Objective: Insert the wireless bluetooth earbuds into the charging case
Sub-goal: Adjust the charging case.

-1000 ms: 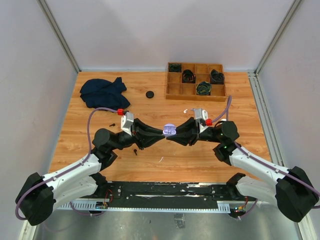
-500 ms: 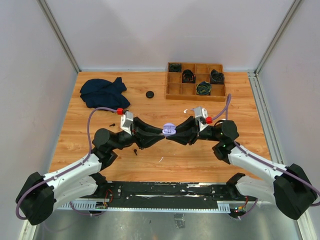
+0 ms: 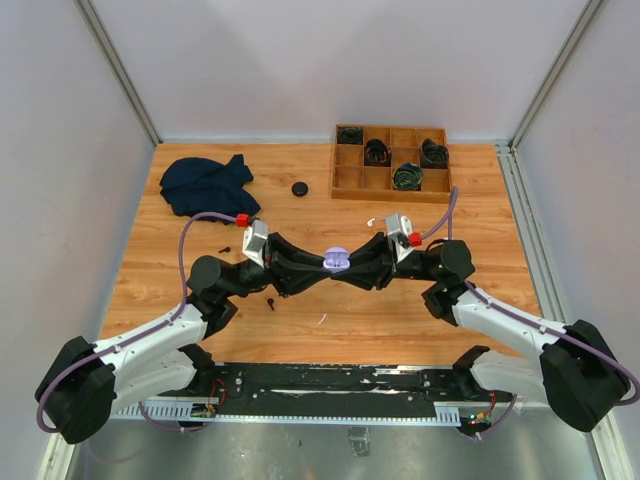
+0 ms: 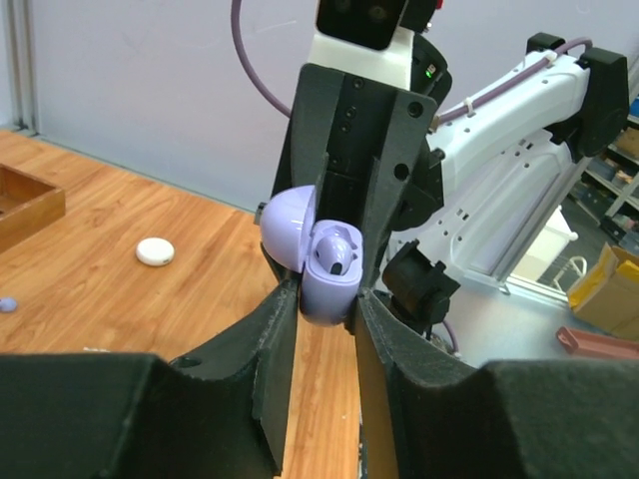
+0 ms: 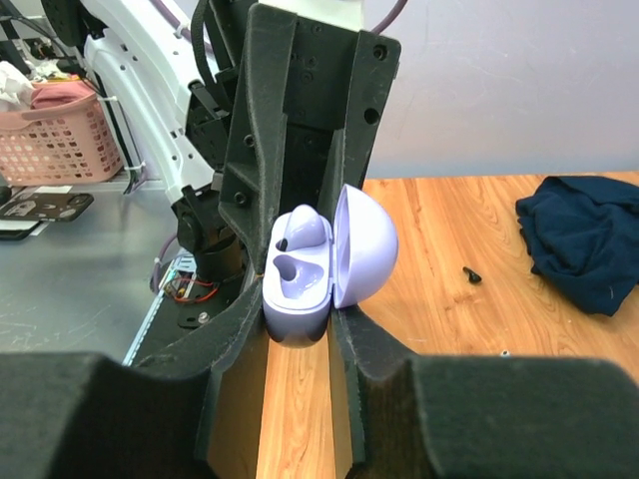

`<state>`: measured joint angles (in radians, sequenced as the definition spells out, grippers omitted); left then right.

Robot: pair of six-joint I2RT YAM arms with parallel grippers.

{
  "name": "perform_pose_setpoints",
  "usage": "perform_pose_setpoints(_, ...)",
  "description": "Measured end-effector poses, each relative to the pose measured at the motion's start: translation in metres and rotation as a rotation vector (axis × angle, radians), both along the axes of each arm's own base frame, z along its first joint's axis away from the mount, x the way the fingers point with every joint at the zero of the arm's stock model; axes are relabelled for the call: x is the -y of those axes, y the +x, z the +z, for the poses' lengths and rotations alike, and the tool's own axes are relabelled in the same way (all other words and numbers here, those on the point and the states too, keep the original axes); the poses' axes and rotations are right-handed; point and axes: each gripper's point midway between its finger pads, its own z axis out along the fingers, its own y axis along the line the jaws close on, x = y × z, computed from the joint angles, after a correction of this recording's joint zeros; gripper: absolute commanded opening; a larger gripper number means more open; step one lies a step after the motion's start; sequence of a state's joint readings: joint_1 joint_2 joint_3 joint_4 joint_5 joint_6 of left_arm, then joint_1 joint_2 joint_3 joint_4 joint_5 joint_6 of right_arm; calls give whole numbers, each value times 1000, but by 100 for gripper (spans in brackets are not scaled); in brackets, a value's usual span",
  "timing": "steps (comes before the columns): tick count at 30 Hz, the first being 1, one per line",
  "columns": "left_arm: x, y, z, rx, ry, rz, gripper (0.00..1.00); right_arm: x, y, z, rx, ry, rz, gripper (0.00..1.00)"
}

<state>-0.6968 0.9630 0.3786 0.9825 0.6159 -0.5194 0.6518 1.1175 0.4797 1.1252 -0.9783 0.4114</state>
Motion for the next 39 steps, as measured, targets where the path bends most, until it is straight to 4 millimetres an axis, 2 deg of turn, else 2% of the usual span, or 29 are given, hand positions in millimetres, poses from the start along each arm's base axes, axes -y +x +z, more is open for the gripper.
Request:
perform_pose_setpoints(6,0,0,1,1,-4,-7,8,-1,2,0,-5,2,-10,19)
perform_pose_setpoints(10,0,0,1,3,-7,-7,0,0,3,1,1,-1,-21,27)
perform_pose_setpoints(15,1,-1,2,-3,-10,-10,0,4,3,1,10,-14,-45,36)
perform_pose_setpoints(19,0,0,4,-7,-20,-1,0,7,1,3,25,-20,-61,38)
perform_pose_setpoints(34,-3,-2,6,2,-24,4,0,10,1,3,4,-29,-73,31)
perform_pose_setpoints(39,-4,-1,5,11,-20,13,0,15,7,5,-9,-25,-96,31)
